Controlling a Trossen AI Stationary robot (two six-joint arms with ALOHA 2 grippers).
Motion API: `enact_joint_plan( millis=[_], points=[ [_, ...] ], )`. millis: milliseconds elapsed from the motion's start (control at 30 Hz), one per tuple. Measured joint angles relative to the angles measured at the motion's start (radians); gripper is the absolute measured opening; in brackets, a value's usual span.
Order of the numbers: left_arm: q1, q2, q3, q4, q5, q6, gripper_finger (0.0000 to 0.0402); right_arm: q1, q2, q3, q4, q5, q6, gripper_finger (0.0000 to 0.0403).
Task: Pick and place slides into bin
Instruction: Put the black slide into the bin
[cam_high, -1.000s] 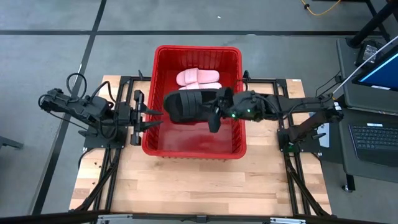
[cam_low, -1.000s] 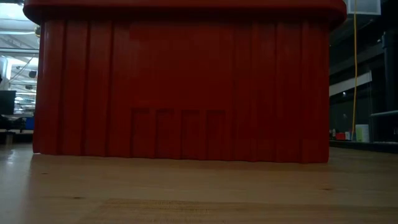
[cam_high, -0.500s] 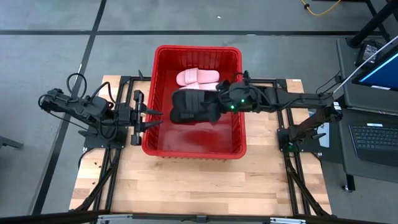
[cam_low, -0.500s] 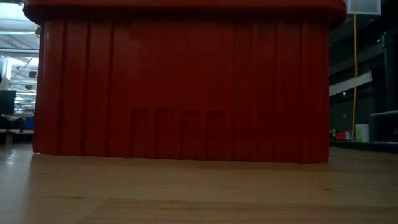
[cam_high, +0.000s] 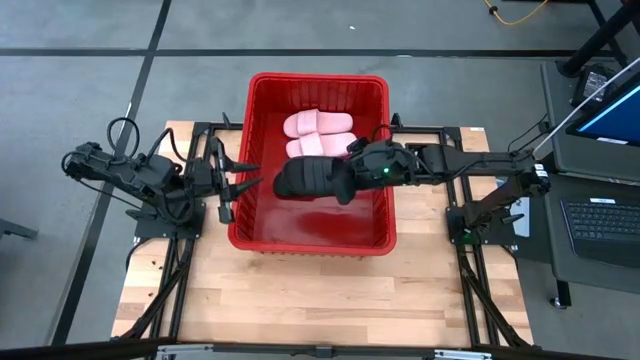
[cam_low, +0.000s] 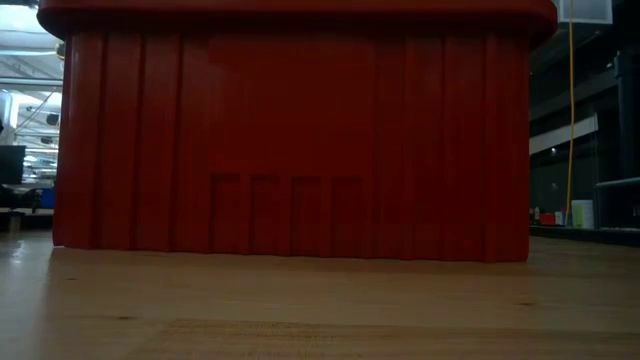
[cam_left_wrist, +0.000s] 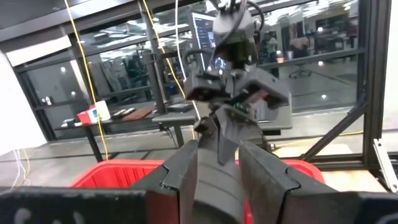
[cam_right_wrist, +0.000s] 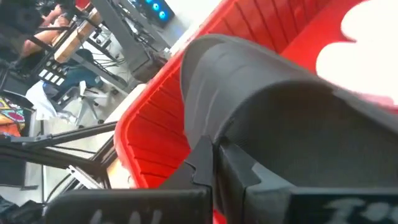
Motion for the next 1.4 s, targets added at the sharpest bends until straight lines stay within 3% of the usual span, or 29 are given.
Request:
enact_joint_plan(
  millis=[300, 600, 1000, 1400],
  points=[
    [0.0, 0.002, -0.001, 0.0, -0.001, 0.016, 0.0112, 0.012, 0.12, -0.005, 0.09, -0.093, 0.016, 0.001],
    [0.0, 0.001, -0.001, -0.04, -0.001, 0.018, 0.0112, 0.024, 0.212, -0.005, 0.114, -0.148, 0.205, 0.001],
    [0.0, 0.001, -0.001, -0.082, -0.001, 0.018, 0.0112, 0.07, 0.249, -0.005, 0.118, -0.06, 0.295, 0.001],
    [0.0, 0.001, -0.001, -0.083, 0.006, 0.018, 0.0112, 0.052, 0.386, -0.006, 0.174, -0.115, 0.344, 0.001]
  ],
)
